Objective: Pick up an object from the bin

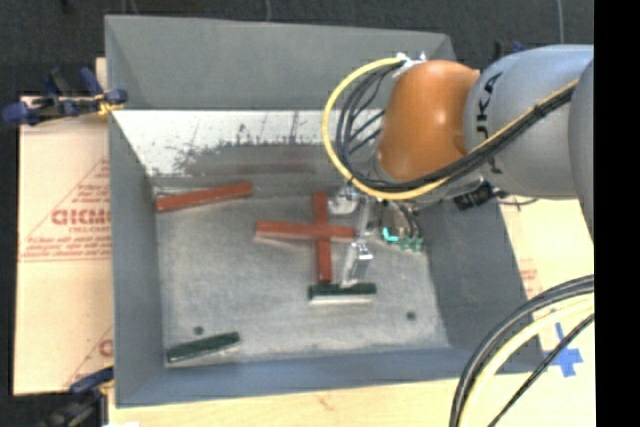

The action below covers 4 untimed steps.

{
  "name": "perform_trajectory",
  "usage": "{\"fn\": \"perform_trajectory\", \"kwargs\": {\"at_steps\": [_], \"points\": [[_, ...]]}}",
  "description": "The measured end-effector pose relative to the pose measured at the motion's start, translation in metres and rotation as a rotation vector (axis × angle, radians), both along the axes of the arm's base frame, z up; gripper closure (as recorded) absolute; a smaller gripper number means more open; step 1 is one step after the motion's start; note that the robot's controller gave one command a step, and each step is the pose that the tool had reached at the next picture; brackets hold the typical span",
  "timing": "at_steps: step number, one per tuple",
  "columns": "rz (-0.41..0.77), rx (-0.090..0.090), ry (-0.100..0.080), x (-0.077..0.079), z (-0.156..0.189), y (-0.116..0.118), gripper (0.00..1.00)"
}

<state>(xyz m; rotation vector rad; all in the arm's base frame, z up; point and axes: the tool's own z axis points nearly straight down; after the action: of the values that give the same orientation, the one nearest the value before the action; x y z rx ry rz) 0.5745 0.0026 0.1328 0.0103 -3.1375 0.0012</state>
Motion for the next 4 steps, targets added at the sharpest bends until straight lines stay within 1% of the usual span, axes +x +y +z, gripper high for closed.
{"fn": "perform_trajectory", "kwargs": {"at_steps": [1,2,3,4], "points": [[0.000,0.000,-0.008,0.002,0.005,0.000,0.00],[0.359,0.000,-0.010,-0.064,-0.057,-0.031,1.00],[0.359,0.000,-0.010,-0.064,-0.057,-0.031,1.00],[0.364,0.001,-0.008,-0.039,0.065,-0.043,1.00]]}}
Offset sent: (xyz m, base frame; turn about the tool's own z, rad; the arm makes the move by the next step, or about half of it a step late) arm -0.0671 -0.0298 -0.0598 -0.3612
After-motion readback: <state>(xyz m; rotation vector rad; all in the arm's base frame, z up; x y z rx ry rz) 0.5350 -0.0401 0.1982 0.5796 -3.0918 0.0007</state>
